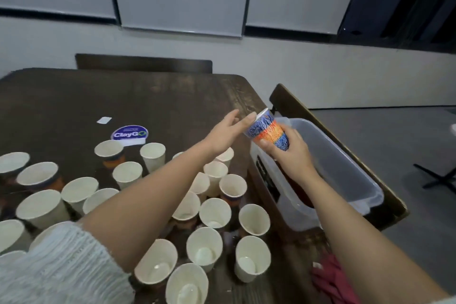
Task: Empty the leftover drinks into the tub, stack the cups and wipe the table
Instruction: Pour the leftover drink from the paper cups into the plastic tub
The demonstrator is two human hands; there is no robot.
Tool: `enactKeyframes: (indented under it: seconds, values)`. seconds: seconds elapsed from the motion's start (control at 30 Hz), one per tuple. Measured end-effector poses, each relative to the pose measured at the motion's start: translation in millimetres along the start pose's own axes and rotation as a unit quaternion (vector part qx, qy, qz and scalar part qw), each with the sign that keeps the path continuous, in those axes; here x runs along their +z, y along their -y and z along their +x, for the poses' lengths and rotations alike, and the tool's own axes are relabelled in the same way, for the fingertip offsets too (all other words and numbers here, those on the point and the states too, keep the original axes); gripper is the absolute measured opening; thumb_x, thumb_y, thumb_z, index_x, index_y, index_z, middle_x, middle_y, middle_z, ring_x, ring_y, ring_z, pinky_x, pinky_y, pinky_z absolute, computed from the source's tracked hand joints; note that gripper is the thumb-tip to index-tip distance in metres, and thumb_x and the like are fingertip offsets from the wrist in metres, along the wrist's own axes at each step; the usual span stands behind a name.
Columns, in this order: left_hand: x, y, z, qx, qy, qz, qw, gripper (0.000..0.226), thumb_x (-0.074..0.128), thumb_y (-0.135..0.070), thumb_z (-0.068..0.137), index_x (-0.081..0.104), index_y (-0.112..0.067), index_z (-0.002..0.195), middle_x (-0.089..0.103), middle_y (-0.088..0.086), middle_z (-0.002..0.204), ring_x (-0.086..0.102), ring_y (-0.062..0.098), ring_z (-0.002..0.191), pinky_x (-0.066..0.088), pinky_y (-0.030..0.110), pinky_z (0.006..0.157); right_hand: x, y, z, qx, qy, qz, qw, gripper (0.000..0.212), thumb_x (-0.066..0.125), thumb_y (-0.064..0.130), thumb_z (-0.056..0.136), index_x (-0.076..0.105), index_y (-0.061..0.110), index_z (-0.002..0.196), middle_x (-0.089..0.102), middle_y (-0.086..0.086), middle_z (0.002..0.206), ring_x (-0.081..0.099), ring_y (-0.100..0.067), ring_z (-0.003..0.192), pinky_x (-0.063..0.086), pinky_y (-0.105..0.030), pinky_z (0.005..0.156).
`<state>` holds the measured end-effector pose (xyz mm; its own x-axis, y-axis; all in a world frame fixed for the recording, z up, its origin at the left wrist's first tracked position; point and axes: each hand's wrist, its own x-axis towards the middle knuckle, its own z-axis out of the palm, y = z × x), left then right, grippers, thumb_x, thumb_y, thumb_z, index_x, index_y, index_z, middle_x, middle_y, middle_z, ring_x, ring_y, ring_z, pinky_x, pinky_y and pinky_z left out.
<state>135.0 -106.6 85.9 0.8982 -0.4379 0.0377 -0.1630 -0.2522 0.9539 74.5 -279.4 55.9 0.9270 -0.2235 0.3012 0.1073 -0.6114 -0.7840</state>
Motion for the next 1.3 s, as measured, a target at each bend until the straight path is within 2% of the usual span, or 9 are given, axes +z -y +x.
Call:
enactKeyframes:
  seconds: [0.17,0.33,0.43,0.53,0.63,0.73,0.87,1.07,1.3]
  values:
    - [-99.3,2.7,-43.8,0.025,-0.071,0.026,0.997,0.080,0.065,-0.045,0.086,0.024,-0.021,0.150,0.052,0.000,0.135,0.055,0.017,0.119,0.049,0.038,0.100,93.8,79.7,-4.5,-0.036,0.060,0.123,0.990,0.048,0.077,0.050,0.070,0.051,0.043,0.110,0.062,0.009,0.111,0.063,-0.010,0.101,0.056,-0.025,0.079]
    - [-243.5,33.1,-127.2,0.011,-0.193,0.089,0.977,0.077,0.071,-0.036,0.084,0.029,-0.022,0.147,0.050,-0.004,0.123,0.053,0.015,0.115,0.051,0.025,0.089,229.9,180.6,-17.9,-0.062,0.188,0.164,0.966,0.060,0.078,0.034,0.079,0.044,0.030,0.128,0.057,0.015,0.113,0.057,0.003,0.099,0.048,-0.008,0.072]
    - [-320.5,56.1,-179.4,0.000,-0.265,0.126,0.956,0.072,0.072,-0.028,0.084,0.033,-0.021,0.144,0.051,-0.001,0.124,0.051,0.014,0.113,0.045,0.013,0.078,304.7,235.8,-32.2,-0.086,0.303,0.160,0.936,0.067,0.079,0.035,0.079,0.041,0.028,0.134,0.057,0.015,0.117,0.057,0.000,0.102,0.050,-0.013,0.082]
    - [-390.5,84.8,-237.7,-0.050,-0.308,0.162,0.936,0.075,0.076,-0.028,0.080,0.035,-0.021,0.143,0.051,0.001,0.126,0.050,0.015,0.116,0.047,0.025,0.089,375.9,281.4,-47.9,-0.124,0.391,0.131,0.902,0.070,0.082,0.038,0.075,0.042,0.033,0.133,0.058,0.009,0.123,0.058,-0.005,0.110,0.052,-0.029,0.093]
    - [-443.6,121.8,-290.5,-0.114,-0.332,0.208,0.913,0.089,0.078,-0.042,0.068,0.035,-0.020,0.143,0.045,0.002,0.130,0.045,0.016,0.122,0.043,0.033,0.101,429.0,312.1,-61.6,-0.141,0.436,0.100,0.883,0.060,0.079,0.027,0.080,0.043,0.034,0.126,0.056,0.014,0.111,0.057,0.003,0.098,0.046,-0.013,0.086]
    - [-470.8,159.6,-328.5,-0.182,-0.314,0.245,0.899,0.101,0.064,-0.056,0.052,0.036,-0.018,0.142,0.040,0.002,0.128,0.041,0.014,0.121,0.036,0.028,0.100,477.6,320.1,-66.9,-0.114,0.444,0.068,0.886,0.067,0.077,0.024,0.082,0.041,0.024,0.139,0.055,-0.001,0.119,0.057,-0.012,0.102,0.042,-0.020,0.084]
    - [-481.9,219.9,-351.9,-0.254,-0.239,0.288,0.892,0.096,0.077,-0.043,0.066,0.030,-0.015,0.145,0.034,0.008,0.142,0.033,0.024,0.135,0.031,0.033,0.107,536.9,326.5,-68.5,-0.117,0.436,-0.054,0.891,0.082,0.078,0.030,0.080,0.033,0.017,0.148,0.049,-0.010,0.138,0.050,-0.024,0.123,0.044,-0.036,0.101]
    - [-482.1,278.3,-351.5,-0.249,-0.159,0.427,0.854,0.096,0.071,-0.055,0.075,0.022,-0.023,0.150,0.032,0.003,0.150,0.024,0.024,0.140,0.023,0.039,0.113,601.6,330.3,-68.1,-0.141,0.437,-0.155,0.875,0.101,0.080,0.034,0.076,0.016,0.018,0.153,0.040,-0.018,0.145,0.040,-0.036,0.133,0.038,-0.045,0.107]
    - [-482.3,296.4,-356.1,-0.214,-0.130,0.465,0.849,0.094,0.069,-0.056,0.077,0.019,-0.025,0.151,0.034,-0.004,0.148,0.024,0.020,0.138,0.015,0.036,0.111,630.9,319.0,-67.2,-0.113,0.431,-0.170,0.879,0.116,0.083,0.040,0.073,0.002,0.026,0.154,0.035,-0.017,0.146,0.037,-0.037,0.135,0.036,-0.048,0.109]
